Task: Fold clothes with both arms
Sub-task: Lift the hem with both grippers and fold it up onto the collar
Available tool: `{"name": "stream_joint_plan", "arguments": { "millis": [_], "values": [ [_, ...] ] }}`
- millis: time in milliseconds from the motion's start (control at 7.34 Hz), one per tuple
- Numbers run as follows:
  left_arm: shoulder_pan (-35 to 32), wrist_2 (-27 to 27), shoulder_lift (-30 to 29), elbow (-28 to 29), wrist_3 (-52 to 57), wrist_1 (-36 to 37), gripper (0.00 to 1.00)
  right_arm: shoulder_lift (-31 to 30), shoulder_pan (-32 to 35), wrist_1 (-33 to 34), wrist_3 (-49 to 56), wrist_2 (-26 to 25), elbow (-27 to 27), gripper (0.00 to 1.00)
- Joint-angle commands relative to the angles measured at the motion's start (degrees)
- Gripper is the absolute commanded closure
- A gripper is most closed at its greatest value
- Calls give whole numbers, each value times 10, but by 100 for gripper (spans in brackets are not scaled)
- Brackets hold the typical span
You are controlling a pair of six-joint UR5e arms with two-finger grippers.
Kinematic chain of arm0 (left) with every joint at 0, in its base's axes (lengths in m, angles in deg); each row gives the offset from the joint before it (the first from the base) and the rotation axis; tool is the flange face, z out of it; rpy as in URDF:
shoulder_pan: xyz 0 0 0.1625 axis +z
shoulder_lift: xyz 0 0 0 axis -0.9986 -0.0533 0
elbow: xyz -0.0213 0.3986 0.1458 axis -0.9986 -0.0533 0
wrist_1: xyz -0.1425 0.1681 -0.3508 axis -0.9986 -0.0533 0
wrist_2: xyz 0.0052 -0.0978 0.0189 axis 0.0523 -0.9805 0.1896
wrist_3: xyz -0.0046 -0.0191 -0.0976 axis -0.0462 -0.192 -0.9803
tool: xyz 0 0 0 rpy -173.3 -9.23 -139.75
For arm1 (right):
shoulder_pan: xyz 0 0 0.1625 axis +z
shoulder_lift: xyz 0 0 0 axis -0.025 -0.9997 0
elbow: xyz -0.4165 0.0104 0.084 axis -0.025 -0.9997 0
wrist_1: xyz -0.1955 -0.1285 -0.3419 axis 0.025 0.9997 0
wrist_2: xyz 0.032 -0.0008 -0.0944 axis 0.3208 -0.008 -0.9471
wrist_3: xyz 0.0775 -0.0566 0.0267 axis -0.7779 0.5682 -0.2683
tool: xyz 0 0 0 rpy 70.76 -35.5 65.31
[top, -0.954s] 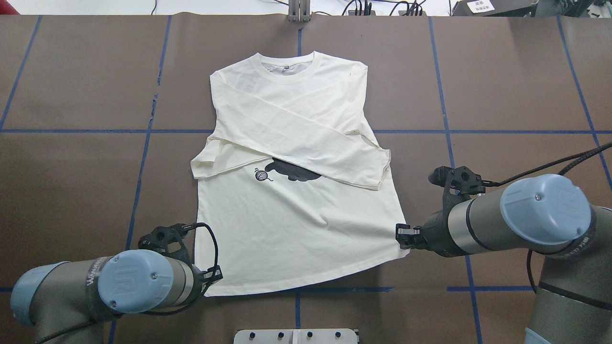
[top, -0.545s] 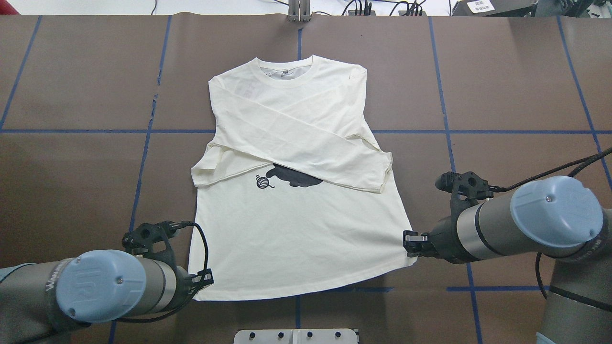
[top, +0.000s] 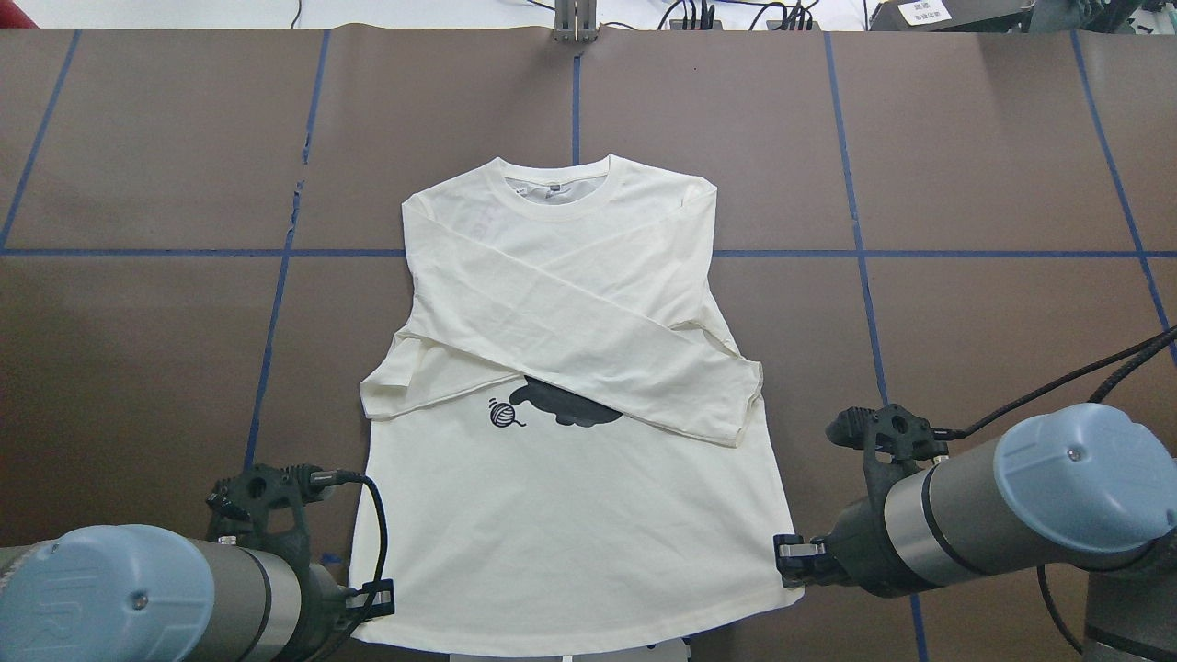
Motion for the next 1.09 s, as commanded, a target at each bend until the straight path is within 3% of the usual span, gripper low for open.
{"name": "stream_joint_plan", "arguments": {
  "millis": [0, 272, 954],
  "values": [
    [-3, -9, -4, -11, 2, 1, 100, 19, 11, -3, 6, 3, -12, 100],
    [-75, -16, -25, 8, 64, 1, 100, 91, 99, -3, 52, 9, -63, 100],
    [-269, -16, -105, 154, 203, -8, 100, 225, 252, -2, 191, 3, -241, 100]
  ]
}}
